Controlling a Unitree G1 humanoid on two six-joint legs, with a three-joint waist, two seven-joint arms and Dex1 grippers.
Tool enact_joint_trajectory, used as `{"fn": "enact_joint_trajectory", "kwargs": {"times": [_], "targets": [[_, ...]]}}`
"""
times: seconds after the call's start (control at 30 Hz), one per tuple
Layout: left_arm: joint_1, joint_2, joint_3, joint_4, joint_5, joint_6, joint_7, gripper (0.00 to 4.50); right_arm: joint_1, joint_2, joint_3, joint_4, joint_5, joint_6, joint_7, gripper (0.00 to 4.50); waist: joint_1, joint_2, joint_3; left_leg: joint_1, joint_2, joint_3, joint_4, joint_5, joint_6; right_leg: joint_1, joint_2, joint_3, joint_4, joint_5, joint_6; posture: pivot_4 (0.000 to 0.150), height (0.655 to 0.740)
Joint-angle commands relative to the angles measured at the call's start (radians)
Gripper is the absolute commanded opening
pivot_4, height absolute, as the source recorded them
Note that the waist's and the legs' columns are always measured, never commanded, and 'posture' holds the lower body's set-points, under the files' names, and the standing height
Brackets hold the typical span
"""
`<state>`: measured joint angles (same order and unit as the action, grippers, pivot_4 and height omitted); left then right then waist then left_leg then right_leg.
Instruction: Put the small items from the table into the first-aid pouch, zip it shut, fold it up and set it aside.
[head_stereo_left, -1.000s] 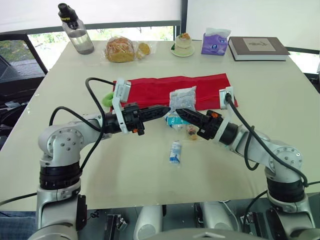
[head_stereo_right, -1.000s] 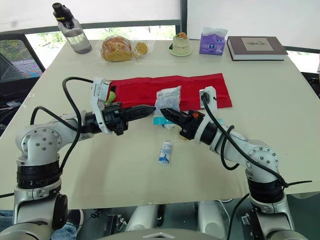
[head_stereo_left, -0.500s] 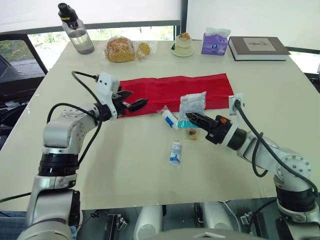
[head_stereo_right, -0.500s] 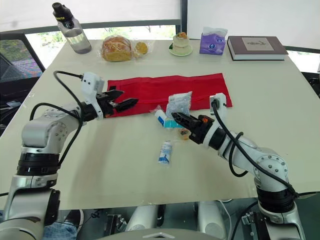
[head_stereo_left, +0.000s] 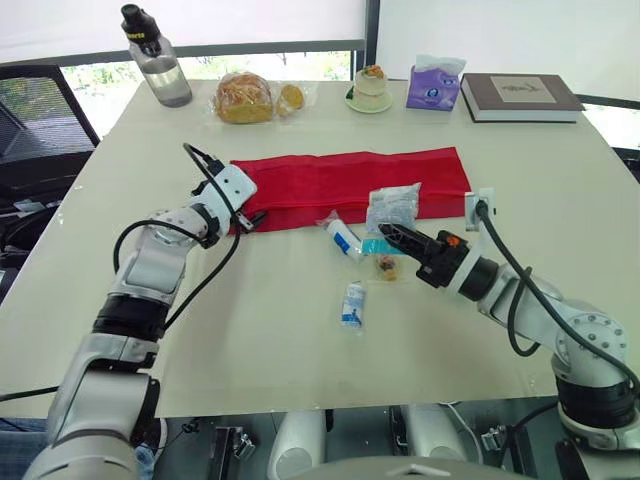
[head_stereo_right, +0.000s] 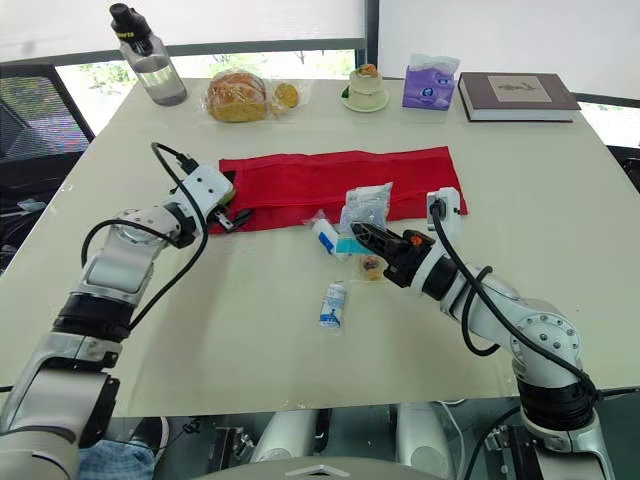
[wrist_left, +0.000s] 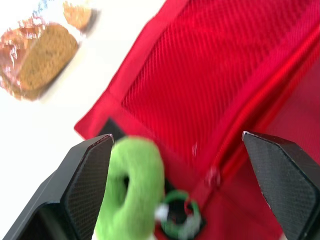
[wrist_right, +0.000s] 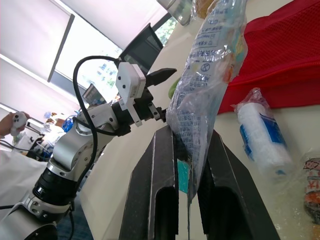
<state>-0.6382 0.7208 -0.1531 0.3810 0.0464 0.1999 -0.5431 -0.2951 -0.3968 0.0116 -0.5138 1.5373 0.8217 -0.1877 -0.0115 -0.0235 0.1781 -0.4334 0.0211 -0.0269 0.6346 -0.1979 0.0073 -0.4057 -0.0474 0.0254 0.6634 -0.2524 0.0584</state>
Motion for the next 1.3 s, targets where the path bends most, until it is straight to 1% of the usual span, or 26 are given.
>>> {"fn": "enact_joint_trajectory", "kwargs": {"times": [0.03,0.2,0.27,0.3,0.33,0.37,0.47,0.5,0.53,0.57,0.83,1.03,1.2,1.3], "targets": [[-0.065,-0.026,-0.01,0.108,0.056,-0.093,0.015,4.41,0.0,0.005,-0.012,-0.046,-0.009,-0.025,0.013,0.01,0.0,0.0,0.0,0.0,-0.001,0.0,0.0,0.0,0.0,0.0,0.0,0.0,0.0,0.0,0.0,0.15,0.7332],[-0.143,-0.068,-0.031,0.261,0.115,-0.194,0.018,4.41,0.007,0.012,-0.008,-0.052,-0.021,-0.029,0.013,0.01,-0.002,0.0,0.0,0.0,-0.001,-0.001,0.0,0.0,0.0,0.0,0.001,-0.001,0.001,0.0,0.0,0.15,0.7332],[-0.165,-0.08,-0.038,0.312,0.133,-0.233,0.019,3.91,0.009,0.012,-0.008,-0.056,-0.023,-0.03,0.012,0.01,-0.002,0.0,0.0,0.0,-0.001,-0.001,0.0,0.0,0.0,0.0,0.001,-0.001,0.001,0.0,0.0,0.15,0.7332],[-0.174,-0.086,-0.04,0.333,0.14,-0.248,0.02,3.83,0.01,0.011,-0.01,-0.057,-0.023,-0.031,0.012,0.01,-0.002,0.0,0.0,0.0,-0.001,-0.001,0.0,0.0,0.0,0.0,0.001,-0.001,0.001,0.0,0.0,0.15,0.7332],[-0.181,-0.09,-0.04,0.351,0.144,-0.262,0.019,3.2,0.011,0.01,-0.011,-0.059,-0.024,-0.032,0.011,0.01,-0.002,0.0,0.0,0.0,-0.001,0.0,0.0,0.0,0.0,0.0,0.001,-0.001,0.001,0.0,0.0,0.15,0.7332],[-0.186,-0.093,-0.039,0.363,0.146,-0.274,0.013,2.83,0.012,0.009,-0.013,-0.06,-0.025,-0.033,0.01,0.01,-0.002,0.0,0.0,0.0,-0.001,0.0,0.0,0.0,0.0,0.0,0.001,-0.001,0.001,0.0,0.0,0.15,0.7332],[-0.186,-0.101,-0.037,0.372,0.143,-0.298,-0.012,1.45,0.015,0.008,-0.015,-0.064,-0.027,-0.036,0.007,0.01,-0.003,0.0,0.0,0.0,-0.001,-0.001,0.0,0.0,0.0,0.0,0.001,-0.001,0.001,0.0,0.0,0.15,0.7332],[-0.184,-0.102,-0.036,0.371,0.142,-0.303,-0.02,0.86,0.016,0.008,-0.015,-0.065,-0.028,-0.037,0.006,0.01,-0.003,0.0,0.0,0.0,0.0,-0.001,0.0,0.0,0.0,0.0,0.001,-0.001,0.001,0.0,0.0,0.15,0.7332],[-0.182,-0.103,-0.035,0.369,0.142,-0.306,-0.025,0.51,0.017,0.009,-0.015,-0.066,-0.028,-0.037,0.005,0.01,-0.002,0.0,0.0,0.0,0.0,-0.001,0.0,0.0,0.0,0.0,0.001,-0.001,0.001,0.0,0.0,0.15,0.7332],[-0.18,-0.102,-0.031,0.367,0.141,-0.307,-0.03,0.04,0.017,0.01,-0.014,-0.067,-0.029,-0.038,0.003,0.01,-0.002,0.0,0.0,0.0,0.0,-0.001,0.0,0.0,0.0,0.0,0.001,-0.001,0.001,0.0,0.0,0.15,0.7332],[-0.158,-0.082,0.006,0.284,0.114,-0.28,-0.089,0.04,0.02,0.014,-0.011,-0.066,-0.037,-0.041,0.008,0.01,-0.003,0.0,0.0,0.0,0.0,-0.001,0.0,0.0,0.0,0.0,0.001,-0.001,0.001,0.0,0.0,0.15,0.7332],[-0.176,-0.105,0.022,0.231,0.096,-0.242,-0.113,0.04,0.008,0.018,-0.007,-0.053,-0.049,-0.039,0.022,0.01,-0.002,0.0,0.0,0.0,0.0,-0.001,0.001,0.0,0.0,0.0,0.001,-0.001,0.002,0.0,0.0,0.15,0.7332],[-0.125,-0.112,-0.009,0.132,0.076,-0.22,-0.216,0.04,0.004,0.02,-0.008,-0.047,-0.056,-0.038,0.028,0.01,-0.002,0.0,0.0,0.0,-0.001,-0.001,0.001,0.0,0.0,0.0,0.001,-0.001,0.002,0.0,0.0,0.15,0.7332],[-0.091,-0.106,-0.033,0.098,0.087,-0.223,-0.27,0.04,0.001,0.024,-0.008,-0.045,-0.061,-0.036,0.03,0.01,-0.003,0.0,0.0,0.0,-0.001,-0.001,0.001,0.0,0.0,0.0,0.001,-0.001,0.002,0.0,0.0,0.15,0.7332]]}}
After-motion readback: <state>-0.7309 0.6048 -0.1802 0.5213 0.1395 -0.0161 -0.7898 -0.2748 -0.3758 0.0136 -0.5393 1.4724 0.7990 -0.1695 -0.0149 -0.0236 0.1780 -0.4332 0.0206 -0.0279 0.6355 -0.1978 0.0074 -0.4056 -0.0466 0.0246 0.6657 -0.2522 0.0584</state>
